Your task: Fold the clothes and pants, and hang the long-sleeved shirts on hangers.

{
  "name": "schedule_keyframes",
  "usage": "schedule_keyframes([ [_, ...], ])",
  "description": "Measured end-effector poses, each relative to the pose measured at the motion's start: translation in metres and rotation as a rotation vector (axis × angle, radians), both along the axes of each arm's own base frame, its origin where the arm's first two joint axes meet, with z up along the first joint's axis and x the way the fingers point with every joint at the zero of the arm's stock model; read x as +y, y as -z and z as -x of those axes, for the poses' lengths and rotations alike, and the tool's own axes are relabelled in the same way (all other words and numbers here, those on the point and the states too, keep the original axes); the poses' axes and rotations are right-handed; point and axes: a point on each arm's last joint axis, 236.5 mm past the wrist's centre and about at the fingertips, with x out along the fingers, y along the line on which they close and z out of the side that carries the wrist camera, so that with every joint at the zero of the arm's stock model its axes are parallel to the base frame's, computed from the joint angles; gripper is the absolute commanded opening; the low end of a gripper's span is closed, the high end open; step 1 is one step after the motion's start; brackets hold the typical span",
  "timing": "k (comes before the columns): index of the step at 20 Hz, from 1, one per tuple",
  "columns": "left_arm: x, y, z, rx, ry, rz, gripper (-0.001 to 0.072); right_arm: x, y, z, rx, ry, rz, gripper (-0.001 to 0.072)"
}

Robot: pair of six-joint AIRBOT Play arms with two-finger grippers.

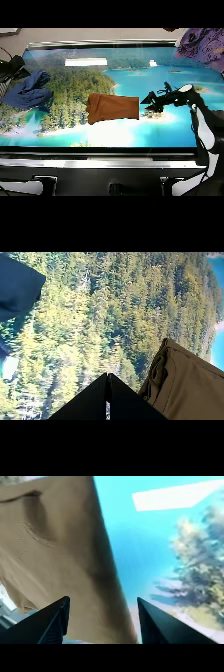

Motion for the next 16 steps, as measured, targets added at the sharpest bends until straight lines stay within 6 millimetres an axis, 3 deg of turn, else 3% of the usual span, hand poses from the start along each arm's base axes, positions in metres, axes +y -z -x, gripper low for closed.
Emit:
schedule_keyframes([
  [5, 0.000, 0.000, 0.000, 0.000, 0.000, 0.000, 0.0019, 0.027, 0.020, 0.002, 0.024, -0.005, -0.048, 0.0459],
  [8, 0.000, 0.000, 0.000, 0.000, 0.000, 0.000, 0.0019, 0.038, 0.027, 0.001, 0.014, -0.013, -0.033, 0.0099],
  [9, 0.000, 0.000, 0.000, 0.000, 0.000, 0.000, 0.0019, 0.041, 0.029, 0.000, 0.010, -0.016, -0.026, 0.0032],
  [12, 0.000, 0.000, 0.000, 0.000, 0.000, 0.000, 0.0019, 0.049, 0.015, -0.009, -0.027, 0.001, -0.063, 0.0031],
  [14, 0.000, 0.000, 0.000, 0.000, 0.000, 0.000, 0.0019, 0.049, -0.010, -0.023, -0.078, 0.022, -0.098, 0.0031],
  [16, 0.000, 0.000, 0.000, 0.000, 0.000, 0.000, 0.0019, 0.035, -0.041, -0.042, -0.135, 0.062, -0.117, 0.0031],
])
